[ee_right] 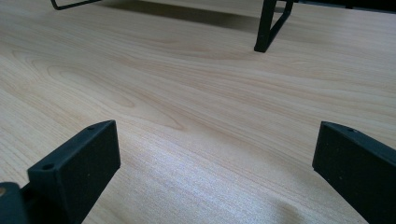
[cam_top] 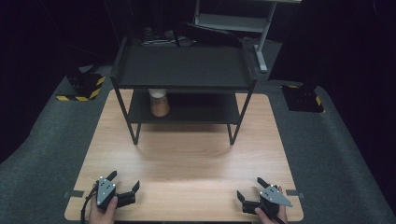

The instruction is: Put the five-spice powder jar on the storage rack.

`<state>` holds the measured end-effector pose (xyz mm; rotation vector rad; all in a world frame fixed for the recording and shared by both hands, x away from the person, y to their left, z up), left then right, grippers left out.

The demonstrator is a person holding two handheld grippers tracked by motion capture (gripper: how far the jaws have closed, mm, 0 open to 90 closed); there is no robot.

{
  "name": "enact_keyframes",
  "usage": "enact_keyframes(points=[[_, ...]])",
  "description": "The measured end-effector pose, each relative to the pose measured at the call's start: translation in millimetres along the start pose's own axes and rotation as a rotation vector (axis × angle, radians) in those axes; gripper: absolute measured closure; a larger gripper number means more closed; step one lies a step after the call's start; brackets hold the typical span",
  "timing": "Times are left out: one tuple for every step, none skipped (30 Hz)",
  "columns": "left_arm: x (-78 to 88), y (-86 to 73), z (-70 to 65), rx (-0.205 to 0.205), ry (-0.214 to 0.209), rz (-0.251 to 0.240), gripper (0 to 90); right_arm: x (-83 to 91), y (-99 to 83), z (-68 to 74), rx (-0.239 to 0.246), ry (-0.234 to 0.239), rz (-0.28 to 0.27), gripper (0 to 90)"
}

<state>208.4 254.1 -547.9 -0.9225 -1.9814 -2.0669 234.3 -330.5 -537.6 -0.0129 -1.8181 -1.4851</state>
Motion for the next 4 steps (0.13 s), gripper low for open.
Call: enact_keyframes(points=[[0.0, 0.0, 0.0, 0.0, 0.0, 0.0, 0.5, 0.0, 0.0, 0.0, 0.0, 0.0, 0.0, 0.3], [0.0, 0.0, 0.1, 0.0, -0.001, 0.0, 0.5, 0.0, 0.0, 0.0, 0.0, 0.0, 0.0, 0.3], [0.2, -0.2, 0.2, -0.001, 0.0, -0.001, 0.5, 0.0, 0.0, -0.1, 0.0, 0.001, 0.0, 0.3], [0.2, -0.2, 0.2, -0.001, 0.0, -0.001, 0.5, 0.0, 0.0, -0.1, 0.0, 0.001, 0.0, 0.3]])
Point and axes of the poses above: each handheld gripper's, and its own axes: x roughly backward along the jaws, y roughly out of its top, z roughly to its left, the point moved 7 cm from there along -x, roughly forward along the jaws, and after that the axes turned 12 degrees about z, right-handed, at the moved point
